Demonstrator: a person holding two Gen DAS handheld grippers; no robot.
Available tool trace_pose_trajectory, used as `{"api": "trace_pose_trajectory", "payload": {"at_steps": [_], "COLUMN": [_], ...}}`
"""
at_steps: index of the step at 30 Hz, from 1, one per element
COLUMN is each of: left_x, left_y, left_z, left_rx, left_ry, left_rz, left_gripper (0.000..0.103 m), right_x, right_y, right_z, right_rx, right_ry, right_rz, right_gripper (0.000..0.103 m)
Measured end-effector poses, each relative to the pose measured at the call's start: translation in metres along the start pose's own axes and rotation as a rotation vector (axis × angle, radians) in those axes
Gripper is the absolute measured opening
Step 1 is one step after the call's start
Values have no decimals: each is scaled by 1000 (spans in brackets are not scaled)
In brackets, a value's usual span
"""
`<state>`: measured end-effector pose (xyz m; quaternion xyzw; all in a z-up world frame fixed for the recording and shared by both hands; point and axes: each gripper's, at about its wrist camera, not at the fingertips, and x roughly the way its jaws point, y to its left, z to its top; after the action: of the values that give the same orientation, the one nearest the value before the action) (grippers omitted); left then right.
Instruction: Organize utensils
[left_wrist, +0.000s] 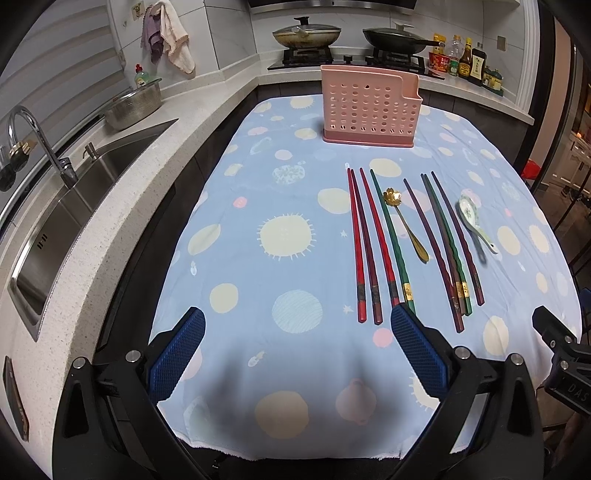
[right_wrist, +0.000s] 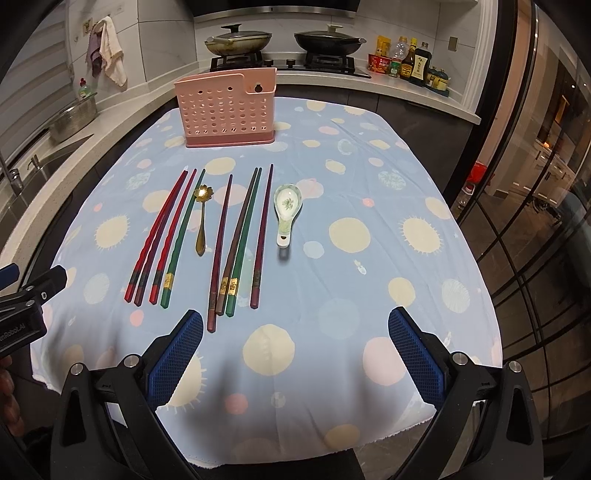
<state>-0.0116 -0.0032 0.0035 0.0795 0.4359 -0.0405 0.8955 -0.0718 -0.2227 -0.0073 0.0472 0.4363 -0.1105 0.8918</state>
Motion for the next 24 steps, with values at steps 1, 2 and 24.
{"api": "trace_pose_trajectory", "payload": {"at_steps": [1, 2, 24], "left_x": [0, 1, 3], "left_y": [1, 1, 1], "left_z": [1, 1, 2], "left_rx": [-1, -2, -5], "left_ry": [1, 2, 11], "left_rz": [-1, -2, -10], "left_gripper": [96, 96, 96], "right_x": [0, 0, 0], "right_y": [0, 0, 0], "right_z": [0, 0, 1], "right_rx": [0, 0, 0], "right_ry": [0, 0, 1], "right_rz": [1, -1, 1], "right_gripper": [96, 96, 96]}}
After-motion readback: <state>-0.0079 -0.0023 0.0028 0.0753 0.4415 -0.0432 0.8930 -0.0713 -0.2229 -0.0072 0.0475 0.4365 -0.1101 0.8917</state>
